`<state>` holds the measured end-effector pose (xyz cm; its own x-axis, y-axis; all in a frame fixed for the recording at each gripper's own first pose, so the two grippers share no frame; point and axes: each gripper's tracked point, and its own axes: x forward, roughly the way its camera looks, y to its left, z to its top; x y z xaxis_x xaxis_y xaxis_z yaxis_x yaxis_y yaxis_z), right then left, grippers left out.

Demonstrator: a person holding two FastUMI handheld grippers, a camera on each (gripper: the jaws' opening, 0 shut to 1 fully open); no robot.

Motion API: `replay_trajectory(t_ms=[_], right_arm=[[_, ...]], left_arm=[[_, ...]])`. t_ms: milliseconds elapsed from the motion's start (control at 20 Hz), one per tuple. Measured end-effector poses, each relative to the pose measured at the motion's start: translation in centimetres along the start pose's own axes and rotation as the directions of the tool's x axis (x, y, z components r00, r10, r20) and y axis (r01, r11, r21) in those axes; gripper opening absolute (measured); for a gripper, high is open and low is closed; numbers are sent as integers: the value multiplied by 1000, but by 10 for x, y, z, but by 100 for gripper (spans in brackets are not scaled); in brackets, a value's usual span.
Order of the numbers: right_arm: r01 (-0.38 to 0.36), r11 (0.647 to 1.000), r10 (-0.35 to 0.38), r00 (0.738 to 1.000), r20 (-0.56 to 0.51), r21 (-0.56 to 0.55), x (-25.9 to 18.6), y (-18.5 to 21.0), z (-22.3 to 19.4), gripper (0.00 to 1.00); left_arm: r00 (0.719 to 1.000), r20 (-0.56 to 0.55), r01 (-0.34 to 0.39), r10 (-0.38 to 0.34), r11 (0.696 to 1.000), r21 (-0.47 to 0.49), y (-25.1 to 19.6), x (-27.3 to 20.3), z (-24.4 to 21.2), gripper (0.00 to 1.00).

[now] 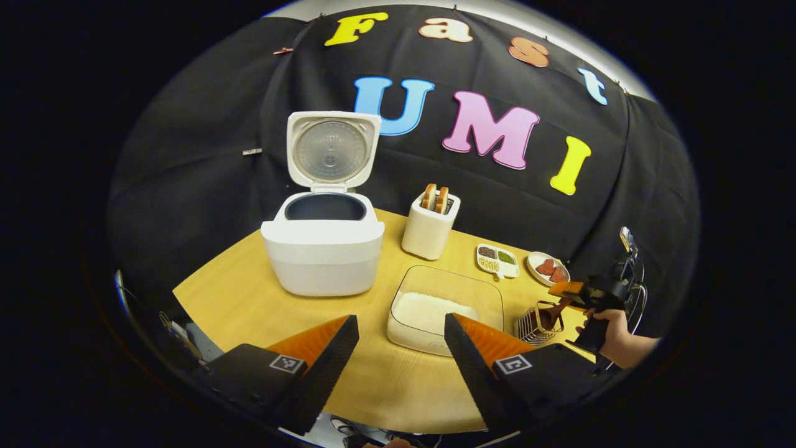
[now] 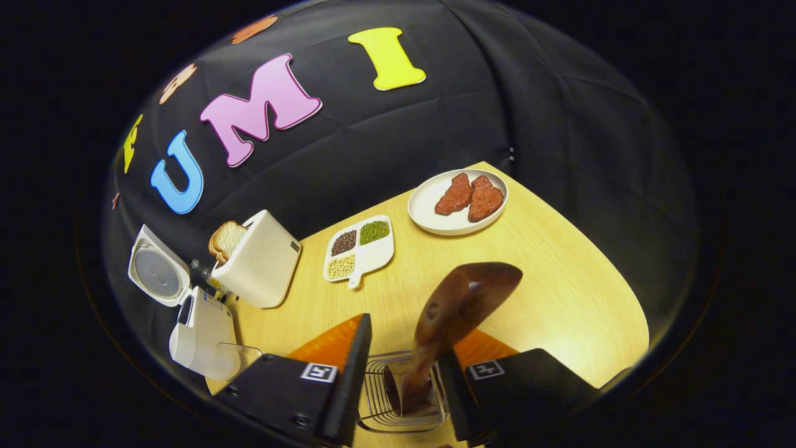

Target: Close the left gripper, press the button to open the rice cooker; take a wooden spoon from the chopstick holder with the right hand, scoop a spoonful of rice and pour it into the rice cooker, then put the wooden spoon back into the chopstick holder.

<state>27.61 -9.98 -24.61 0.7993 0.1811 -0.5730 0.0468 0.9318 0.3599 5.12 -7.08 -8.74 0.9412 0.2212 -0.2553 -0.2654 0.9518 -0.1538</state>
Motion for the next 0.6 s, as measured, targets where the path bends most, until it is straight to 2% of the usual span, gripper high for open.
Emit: replay_trajectory(t_ms=[50,150,200,250,300,350,500,600], right_arm=[[6,1000,-6,1000,2,-6,4,-2,0,57],[38,999,-38,999,10,-9,5,-8,3,57],[63,998,-63,998,18,-4,6,-16,7,45],[72,997,-72,997,18,6,1,-15,6,26],[70,997,-70,997,15,13,-4,-10,5,19],[65,998,-65,998,10,14,-8,-8,4,24],[49,999,-49,998,30,-6,-27,4,8,17],[46,999,-45,997,70,-20,-44,16,21,17]], left_arm=[[1000,-1,-11,11,1000,-9,6,-5,-3,96],[1000,-6,-24,24,999,-21,15,-14,-10,96],[1000,-14,-24,24,999,-23,20,-17,-16,97],[999,-23,-23,22,999,-22,25,-18,-20,95],[999,-31,-22,21,1000,-19,30,-18,-25,96],[999,-38,-20,19,1000,-17,36,-18,-26,96],[1000,-23,11,-12,1000,-16,44,-17,-16,96],[999,0,41,-41,999,11,48,-14,-5,96]])
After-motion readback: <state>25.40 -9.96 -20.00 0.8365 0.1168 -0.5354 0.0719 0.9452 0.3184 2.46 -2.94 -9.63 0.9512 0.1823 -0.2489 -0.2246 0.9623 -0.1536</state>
